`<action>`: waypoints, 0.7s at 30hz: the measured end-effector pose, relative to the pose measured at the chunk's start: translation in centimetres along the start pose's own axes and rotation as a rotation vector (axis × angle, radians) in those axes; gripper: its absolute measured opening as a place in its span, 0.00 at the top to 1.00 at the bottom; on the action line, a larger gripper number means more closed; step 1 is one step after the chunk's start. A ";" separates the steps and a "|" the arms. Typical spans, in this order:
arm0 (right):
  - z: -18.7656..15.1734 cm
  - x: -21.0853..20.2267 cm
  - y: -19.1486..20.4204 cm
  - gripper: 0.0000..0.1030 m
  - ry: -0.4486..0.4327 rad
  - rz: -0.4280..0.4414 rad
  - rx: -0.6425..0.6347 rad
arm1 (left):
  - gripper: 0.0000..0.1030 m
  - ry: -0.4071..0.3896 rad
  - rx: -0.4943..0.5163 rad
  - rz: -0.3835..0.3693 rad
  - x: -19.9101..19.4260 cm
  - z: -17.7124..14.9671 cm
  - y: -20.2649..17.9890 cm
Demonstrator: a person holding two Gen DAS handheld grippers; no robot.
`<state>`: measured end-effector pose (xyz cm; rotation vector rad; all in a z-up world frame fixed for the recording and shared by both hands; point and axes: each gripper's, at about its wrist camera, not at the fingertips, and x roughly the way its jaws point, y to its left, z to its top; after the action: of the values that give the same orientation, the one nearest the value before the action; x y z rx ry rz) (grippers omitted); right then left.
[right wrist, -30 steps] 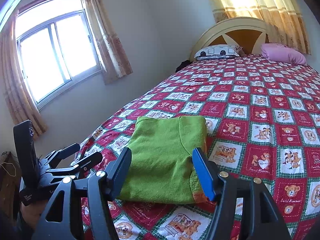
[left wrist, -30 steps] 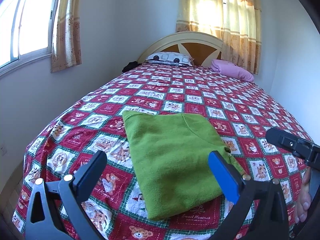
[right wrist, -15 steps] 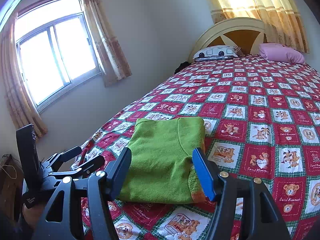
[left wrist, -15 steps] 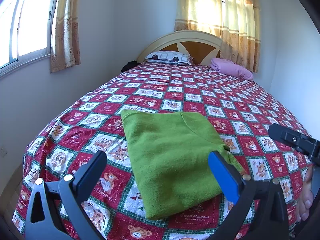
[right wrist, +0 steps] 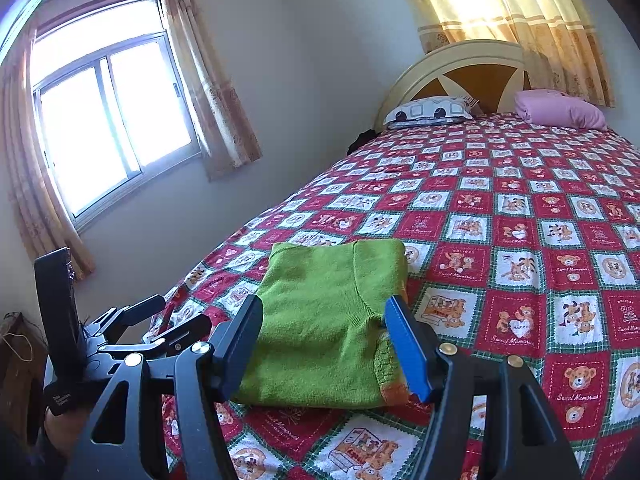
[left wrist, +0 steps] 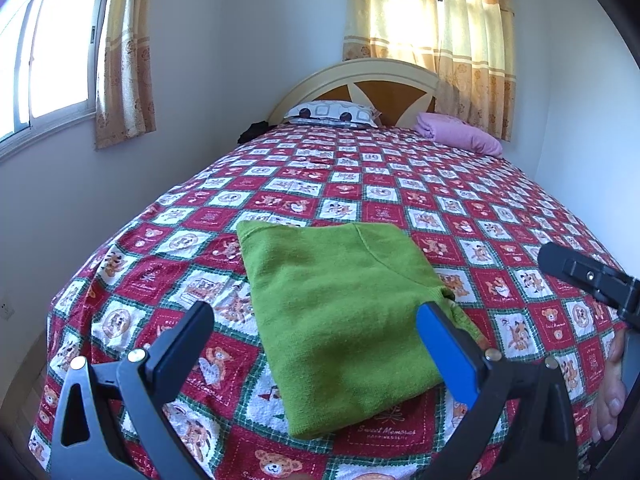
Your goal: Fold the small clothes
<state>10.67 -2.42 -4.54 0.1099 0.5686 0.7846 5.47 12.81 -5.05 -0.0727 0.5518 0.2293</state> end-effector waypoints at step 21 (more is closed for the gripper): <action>-0.4 -0.5 0.7 0.37 -0.027 0.008 -0.020 | 0.00 -0.028 -0.001 0.081 -0.1 0.4 1.0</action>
<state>9.78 -2.32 -4.44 0.1041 0.5353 0.7953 5.38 13.85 -4.69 -0.0477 0.5278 0.3094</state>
